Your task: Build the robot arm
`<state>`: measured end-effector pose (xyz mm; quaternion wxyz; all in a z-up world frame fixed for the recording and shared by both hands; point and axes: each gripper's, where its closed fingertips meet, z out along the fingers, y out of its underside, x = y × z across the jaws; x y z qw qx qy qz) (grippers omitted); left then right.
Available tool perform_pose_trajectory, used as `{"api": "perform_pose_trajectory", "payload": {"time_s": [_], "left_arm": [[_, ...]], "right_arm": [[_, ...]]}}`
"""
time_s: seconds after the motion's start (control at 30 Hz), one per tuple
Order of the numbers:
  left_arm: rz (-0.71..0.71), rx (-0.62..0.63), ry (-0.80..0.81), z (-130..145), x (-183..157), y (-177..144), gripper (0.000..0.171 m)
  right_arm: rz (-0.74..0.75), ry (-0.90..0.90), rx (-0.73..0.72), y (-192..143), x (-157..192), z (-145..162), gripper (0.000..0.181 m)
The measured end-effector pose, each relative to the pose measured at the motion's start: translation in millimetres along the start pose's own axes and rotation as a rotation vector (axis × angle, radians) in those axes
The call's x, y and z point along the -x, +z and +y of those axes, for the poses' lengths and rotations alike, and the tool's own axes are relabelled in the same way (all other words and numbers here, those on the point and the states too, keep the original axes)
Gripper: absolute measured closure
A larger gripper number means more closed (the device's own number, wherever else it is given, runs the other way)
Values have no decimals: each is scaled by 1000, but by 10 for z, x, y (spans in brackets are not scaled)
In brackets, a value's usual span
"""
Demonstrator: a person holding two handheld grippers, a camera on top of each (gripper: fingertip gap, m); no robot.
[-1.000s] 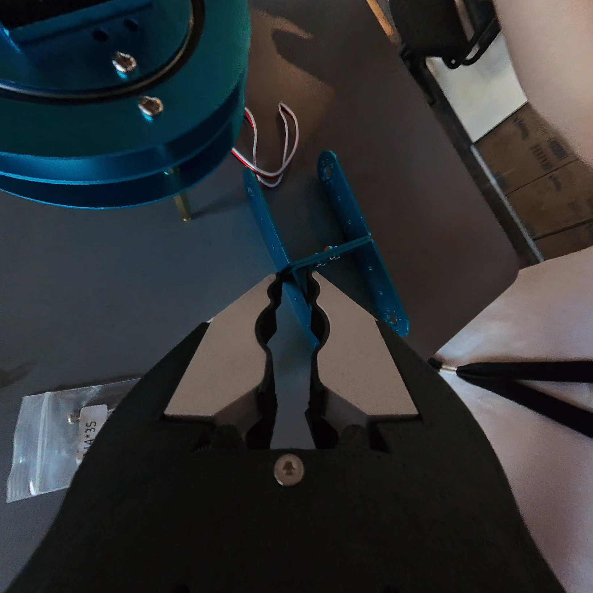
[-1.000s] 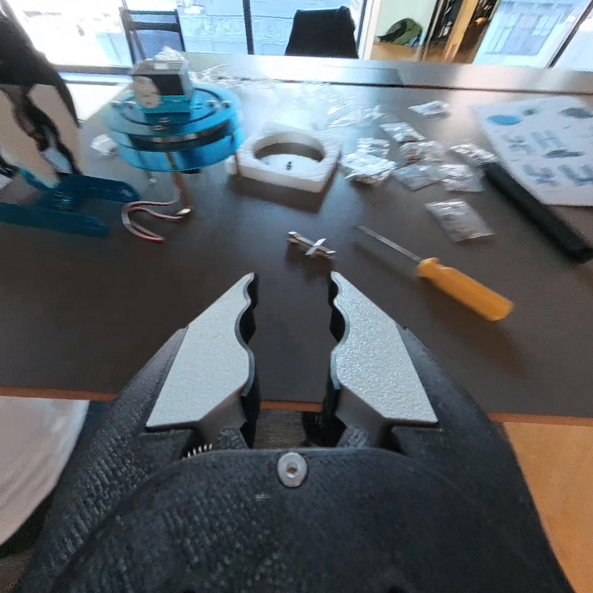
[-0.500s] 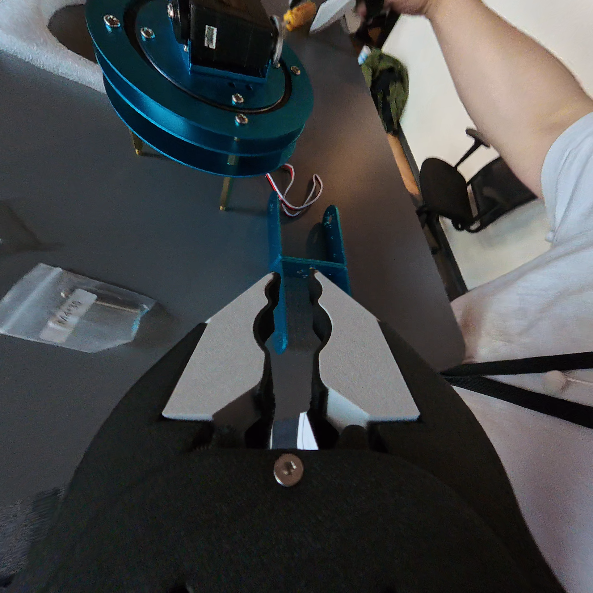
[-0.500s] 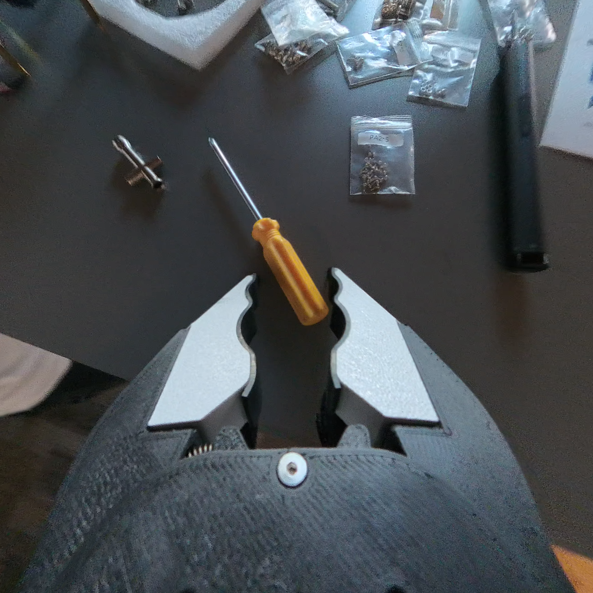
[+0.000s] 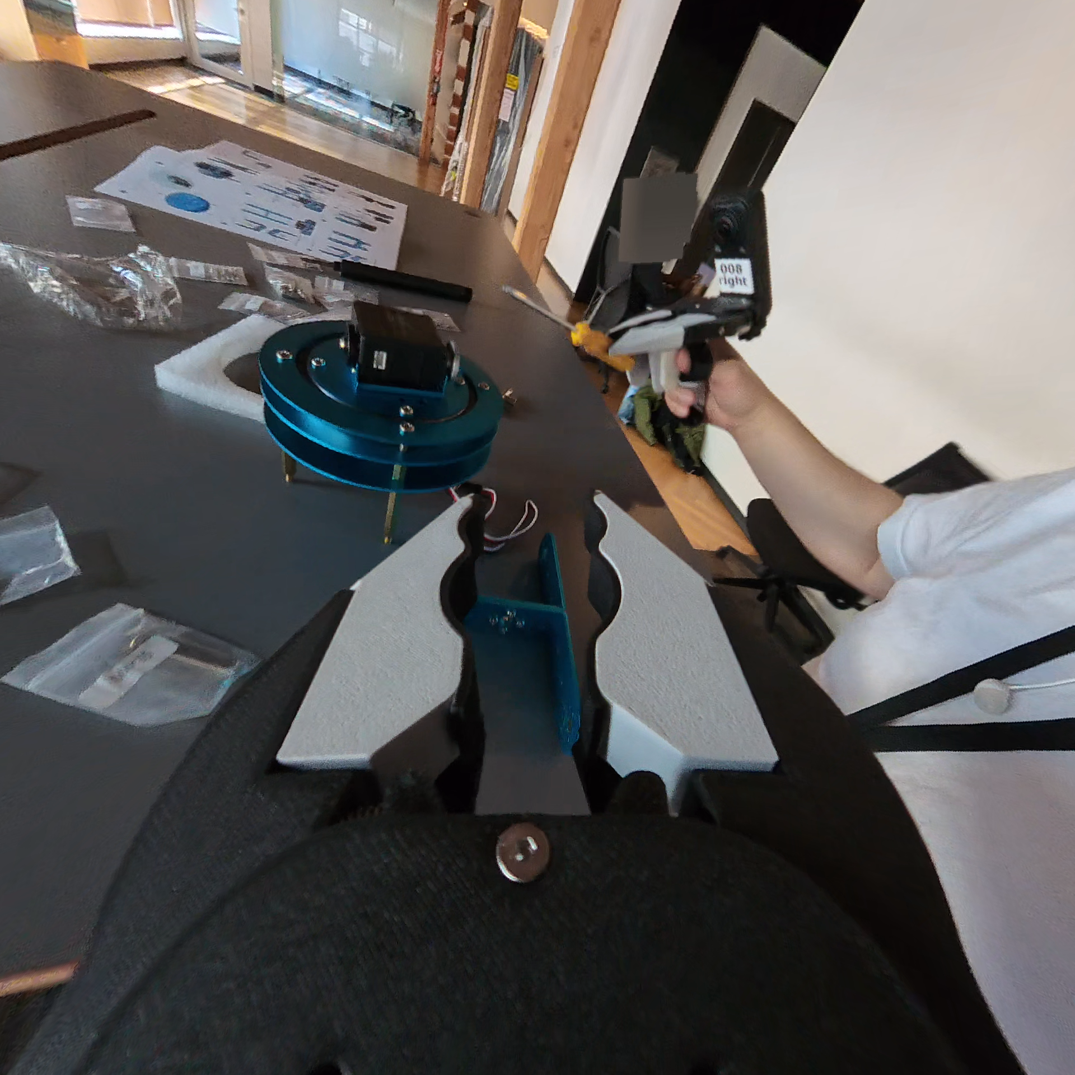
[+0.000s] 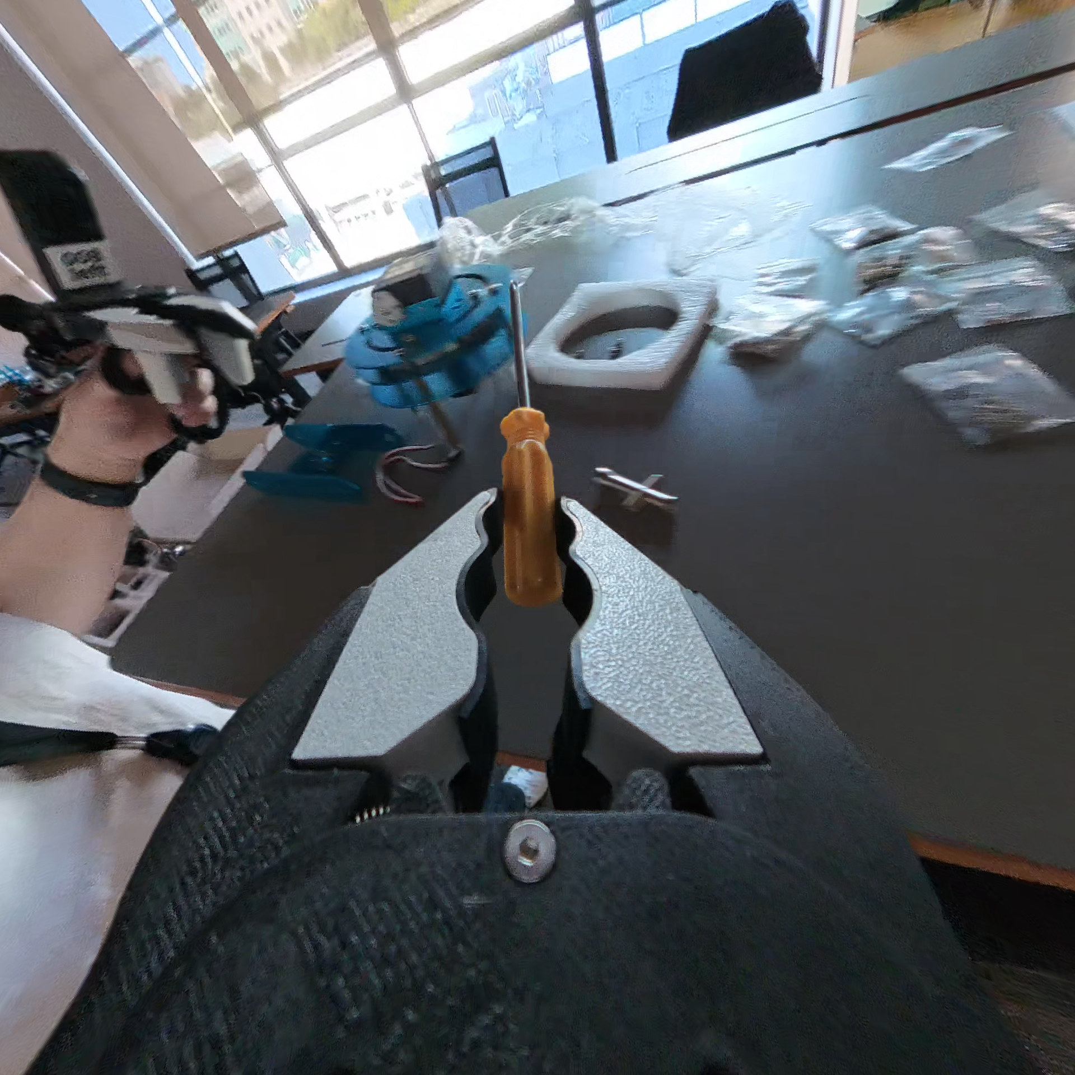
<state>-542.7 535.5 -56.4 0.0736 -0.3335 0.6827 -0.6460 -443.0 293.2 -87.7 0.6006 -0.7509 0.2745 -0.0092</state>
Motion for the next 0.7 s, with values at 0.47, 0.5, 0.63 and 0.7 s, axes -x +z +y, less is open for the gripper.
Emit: {"api": "perform_pose_trajectory", "payload": {"time_s": [0.47,0.5,0.63,0.7], "left_arm": [[258,237,286,-398,492,782,129],[289,253,293,-396,498,825,128],[378,297,299,-382,521,922,128],[399,303,308,-390,548,939,129]], "right_arm": [[33,145,88,655,814,147,165],[31,159,73,666,836,140,165],[77,173,46,678,856,140,165],[96,177,23,667,875,127,165]]}}
